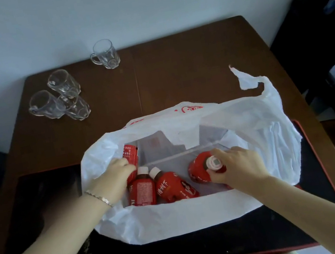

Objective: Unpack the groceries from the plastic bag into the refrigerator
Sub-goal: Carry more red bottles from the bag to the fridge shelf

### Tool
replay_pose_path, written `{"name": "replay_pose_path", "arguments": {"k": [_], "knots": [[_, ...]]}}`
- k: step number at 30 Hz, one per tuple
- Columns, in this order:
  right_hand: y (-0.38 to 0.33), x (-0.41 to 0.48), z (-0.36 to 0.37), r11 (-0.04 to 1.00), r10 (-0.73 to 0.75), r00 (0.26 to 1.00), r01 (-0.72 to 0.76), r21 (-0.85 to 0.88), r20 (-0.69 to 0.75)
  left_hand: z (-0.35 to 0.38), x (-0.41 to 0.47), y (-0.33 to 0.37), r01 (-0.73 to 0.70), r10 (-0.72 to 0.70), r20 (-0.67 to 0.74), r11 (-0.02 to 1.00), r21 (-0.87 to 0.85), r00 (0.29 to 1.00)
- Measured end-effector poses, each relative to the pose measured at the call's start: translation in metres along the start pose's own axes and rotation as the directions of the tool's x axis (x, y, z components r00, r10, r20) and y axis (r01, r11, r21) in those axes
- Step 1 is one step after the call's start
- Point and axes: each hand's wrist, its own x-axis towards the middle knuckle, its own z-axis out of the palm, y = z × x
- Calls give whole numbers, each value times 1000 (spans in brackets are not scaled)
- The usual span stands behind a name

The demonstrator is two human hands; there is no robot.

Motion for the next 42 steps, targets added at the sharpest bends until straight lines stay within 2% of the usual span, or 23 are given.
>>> {"name": "replay_pose_path", "arguments": {"k": [3, 5, 9, 12, 14, 16, 20, 23, 25, 28, 30, 34, 38, 42], "knots": [[1, -2, 0, 999, 37, 999, -37, 8, -19, 19, 1, 22, -35, 28, -44, 984, -176, 999], [3, -2, 3, 999, 35, 999, -35, 0, -38, 29, 12, 35, 9, -16, -29, 974, -228, 999], [3, -2, 3, 1000, 12, 999, -11, 24, -44, 29, 39, 48, 102, -98, 98, 994, -37, 990], [3, -2, 2, 1000, -9, 999, 11, 29, -47, 28, 52, 50, 165, -161, 240, 986, 5, 957], [4, -2, 4, 999, -11, 999, 12, 31, -48, 30, 56, 50, 205, -178, 308, 977, -56, 935], [5, -2, 5, 1000, -3, 998, 4, 30, -55, 30, 57, 53, 227, -159, 315, 954, -194, 936], [5, -1, 5, 1000, 20, 998, -18, 20, -58, 27, 38, 72, 154, -118, 135, 942, -298, 984], [5, -2, 7, 999, 29, 996, -26, 34, -87, 29, 16, 85, 150, -141, 53, 892, -425, 989], [4, -1, 7, 998, 40, 995, -36, 44, -88, 28, 2, 93, 128, -161, -36, 885, -447, 986], [0, 0, 8, 999, 53, 998, -53, 12, -46, 19, -15, 99, 73, -193, -248, 903, -422, 949], [-4, 3, 8, 997, 65, 998, -65, -36, -13, 11, -20, 93, 23, -230, -343, 857, -514, 911], [-18, 14, 10, 990, 117, 993, -115, -85, 22, -6, -29, 72, -95, -218, -404, 774, -626, 888], [-40, 32, 15, 990, 53, 992, -37, -139, 112, -15, -30, 50, -139, -157, -408, 783, -606, 899], [-50, 43, 5, 988, 96, 991, -84, -128, 94, -14, -26, 28, -184, -87, -400, 786, -590, 913]]}}
